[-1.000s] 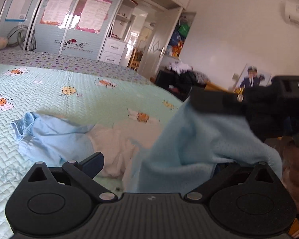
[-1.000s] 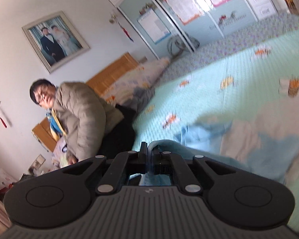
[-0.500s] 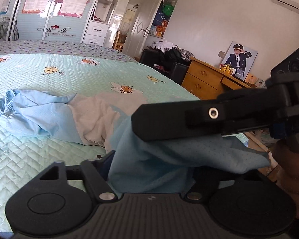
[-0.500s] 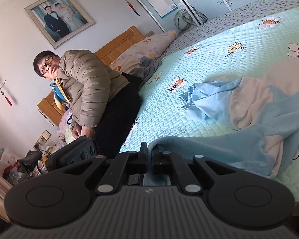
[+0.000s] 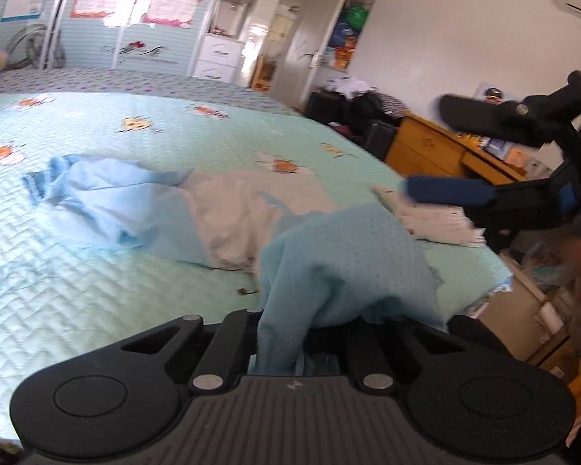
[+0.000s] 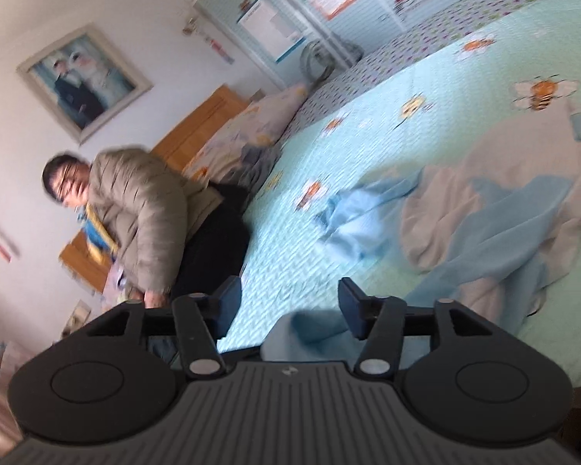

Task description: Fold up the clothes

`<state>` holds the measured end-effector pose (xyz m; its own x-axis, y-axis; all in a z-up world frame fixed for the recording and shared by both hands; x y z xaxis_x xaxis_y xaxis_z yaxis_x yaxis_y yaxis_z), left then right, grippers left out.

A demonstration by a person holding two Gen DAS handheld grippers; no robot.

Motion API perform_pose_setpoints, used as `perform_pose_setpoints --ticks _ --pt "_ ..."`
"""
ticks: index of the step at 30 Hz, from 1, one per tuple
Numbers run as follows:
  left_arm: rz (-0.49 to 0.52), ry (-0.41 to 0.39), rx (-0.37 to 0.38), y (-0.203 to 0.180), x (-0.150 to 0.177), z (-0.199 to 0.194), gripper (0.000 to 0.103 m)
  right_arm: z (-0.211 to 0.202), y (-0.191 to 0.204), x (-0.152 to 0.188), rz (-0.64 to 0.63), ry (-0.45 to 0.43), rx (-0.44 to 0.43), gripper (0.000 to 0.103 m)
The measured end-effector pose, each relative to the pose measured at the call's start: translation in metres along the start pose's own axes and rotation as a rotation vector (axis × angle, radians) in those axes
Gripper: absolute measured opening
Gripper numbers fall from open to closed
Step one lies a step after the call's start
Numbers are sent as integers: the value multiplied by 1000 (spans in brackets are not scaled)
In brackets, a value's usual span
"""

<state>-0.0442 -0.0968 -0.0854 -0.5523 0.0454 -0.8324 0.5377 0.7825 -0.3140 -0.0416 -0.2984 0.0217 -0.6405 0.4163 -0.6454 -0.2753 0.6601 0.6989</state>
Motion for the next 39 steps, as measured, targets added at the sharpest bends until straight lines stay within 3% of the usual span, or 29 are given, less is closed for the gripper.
perform_pose_setpoints --ticks 5,9,14,19,23,25,31,39 --pt "-31 -47 -40 16 -8 -23 6 -25 -40 -25 37 -113 123 64" --pt "-63 -152 -54 26 -29 -57 6 -35 -88 -44 101 -205 273 69" --pt "-70 -307 -130 41 -69 -105 6 -25 -151 -60 209 -198 352 69" --pt "-44 -411 -207 45 -108 -147 6 0 -181 -52 328 -154 331 69" --pt "-46 -414 -265 51 -114 -159 6 19 -179 -51 335 -124 307 69" --pt "-55 -409 -275 52 -111 -161 6 31 -173 -56 303 -92 288 76" --pt "-82 -380 -268 56 -97 -157 6 64 -178 -79 295 -28 309 79" --pt "-84 -386 -236 57 -91 -154 6 99 -194 -73 372 44 320 79"
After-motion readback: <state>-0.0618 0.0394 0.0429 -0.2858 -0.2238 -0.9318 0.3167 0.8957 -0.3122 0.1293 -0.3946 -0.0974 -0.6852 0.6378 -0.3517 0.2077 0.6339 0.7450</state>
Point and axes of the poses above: each gripper's, at about its wrist camera, not at the fingertips, and z roughly the way its jaws point, y to its left, x to its underside, the point moved 5 cm from there along z, roughly the way its jaws point, and after that the axes turned 3 degrees about -y, right-handed, at the moved point
